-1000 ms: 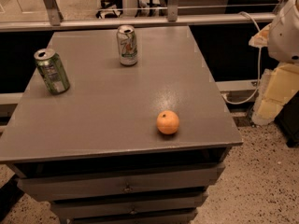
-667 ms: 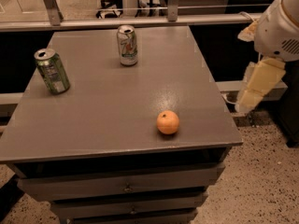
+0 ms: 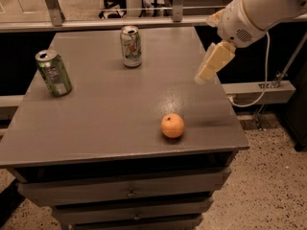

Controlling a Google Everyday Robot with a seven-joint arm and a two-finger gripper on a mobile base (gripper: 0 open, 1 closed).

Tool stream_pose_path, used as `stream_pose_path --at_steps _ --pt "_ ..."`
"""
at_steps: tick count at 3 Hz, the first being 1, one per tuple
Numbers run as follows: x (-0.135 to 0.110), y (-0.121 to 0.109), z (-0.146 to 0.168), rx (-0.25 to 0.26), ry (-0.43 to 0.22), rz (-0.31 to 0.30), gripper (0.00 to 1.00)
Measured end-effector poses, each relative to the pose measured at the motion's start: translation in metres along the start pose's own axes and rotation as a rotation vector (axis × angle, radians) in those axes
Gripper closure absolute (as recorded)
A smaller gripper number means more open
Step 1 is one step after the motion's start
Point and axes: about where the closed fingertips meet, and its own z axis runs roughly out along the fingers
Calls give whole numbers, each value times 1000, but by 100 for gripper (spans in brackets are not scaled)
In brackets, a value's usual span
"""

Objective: Pick 7up can

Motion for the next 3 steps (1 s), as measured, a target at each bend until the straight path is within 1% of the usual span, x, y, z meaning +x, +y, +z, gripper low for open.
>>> stream_pose_path --at_steps 1,2,3 --pt "-2 -1 3 1 -10 4 0" --pt "-23 -9 39 6 -144 60 0" --pt "-49 -24 91 13 -311 158 0"
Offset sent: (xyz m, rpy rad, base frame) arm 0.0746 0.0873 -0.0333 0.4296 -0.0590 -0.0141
